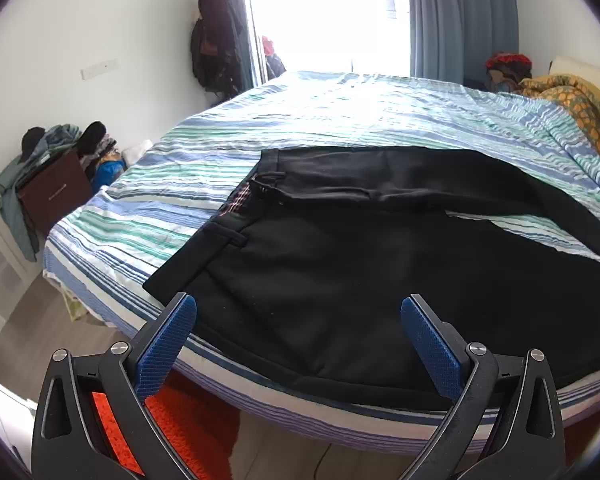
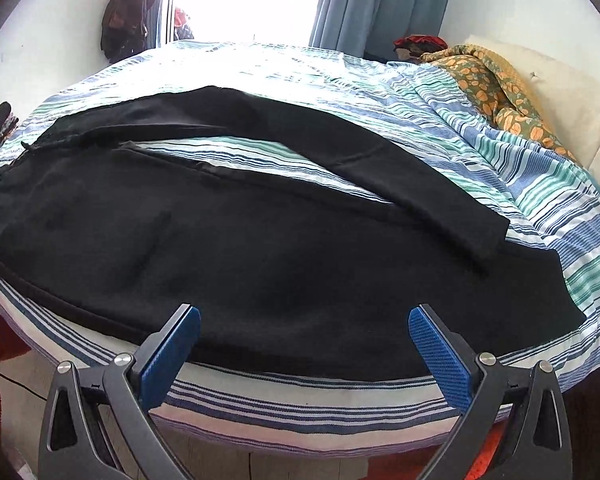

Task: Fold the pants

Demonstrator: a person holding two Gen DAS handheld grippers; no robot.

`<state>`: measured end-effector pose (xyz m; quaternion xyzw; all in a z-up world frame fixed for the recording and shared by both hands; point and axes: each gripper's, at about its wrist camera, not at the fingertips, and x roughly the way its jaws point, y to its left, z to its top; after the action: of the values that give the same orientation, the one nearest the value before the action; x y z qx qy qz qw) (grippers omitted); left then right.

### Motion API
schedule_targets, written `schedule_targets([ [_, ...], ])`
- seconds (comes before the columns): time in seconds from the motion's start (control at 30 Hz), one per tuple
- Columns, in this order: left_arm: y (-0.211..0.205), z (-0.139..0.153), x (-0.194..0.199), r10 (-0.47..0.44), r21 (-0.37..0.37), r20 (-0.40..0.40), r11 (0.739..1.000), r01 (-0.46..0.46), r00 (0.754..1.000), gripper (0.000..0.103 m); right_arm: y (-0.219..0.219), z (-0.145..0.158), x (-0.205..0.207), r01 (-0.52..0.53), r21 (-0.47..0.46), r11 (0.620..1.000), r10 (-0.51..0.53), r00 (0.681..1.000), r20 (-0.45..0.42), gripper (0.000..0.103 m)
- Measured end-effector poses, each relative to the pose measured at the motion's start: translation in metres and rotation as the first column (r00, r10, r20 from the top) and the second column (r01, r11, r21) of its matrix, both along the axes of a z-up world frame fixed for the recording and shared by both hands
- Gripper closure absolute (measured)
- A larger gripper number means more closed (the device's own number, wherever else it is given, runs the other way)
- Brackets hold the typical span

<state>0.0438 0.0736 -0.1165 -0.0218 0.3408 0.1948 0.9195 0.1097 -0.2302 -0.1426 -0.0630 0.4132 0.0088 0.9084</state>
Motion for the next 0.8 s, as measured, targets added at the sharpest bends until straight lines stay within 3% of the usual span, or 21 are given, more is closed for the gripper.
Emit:
schedule_targets([
  [0.2,-0.006,0.002,0.0,-0.037,0.005,0.01,0.999,0.037,0.999,0.001,0.004,0.002,-0.002,-0.035,0.024,0.999,0.035,0.999,-0.002,0.0],
  [0.4,-0.002,-0.008,0.011,-0.054,-0.077,-0.035,0.996,0.051,0.998,0.001,-0.017,0.008,0.004,0.008,0.205,0.979,-0.007,1.0,-0.005,0.0],
  [0.6,-0.007,-0.017,0.065,-0.115,-0.134,-0.112,0.986,0.099,0.987,0.001,-0.028,0.004,0.03,0.0,0.408,0.913,0.009,1.0,-0.021,0.0],
  [0.7,0.014,-0.037,0.081,-0.049,-0.133,-0.179,0.991,0.026,0.983,0.001,-0.047,-0.016,0.048,0.041,0.445,0.895,-0.006,0.997,-0.079,0.0],
  [0.8,0.05,-0.056,0.076,0.022,-0.169,-0.21,0.984,-0.058,0.978,0.001,-0.096,-0.035,0.052,0.174,0.419,0.891,-0.145,0.984,-0.1,0.0],
])
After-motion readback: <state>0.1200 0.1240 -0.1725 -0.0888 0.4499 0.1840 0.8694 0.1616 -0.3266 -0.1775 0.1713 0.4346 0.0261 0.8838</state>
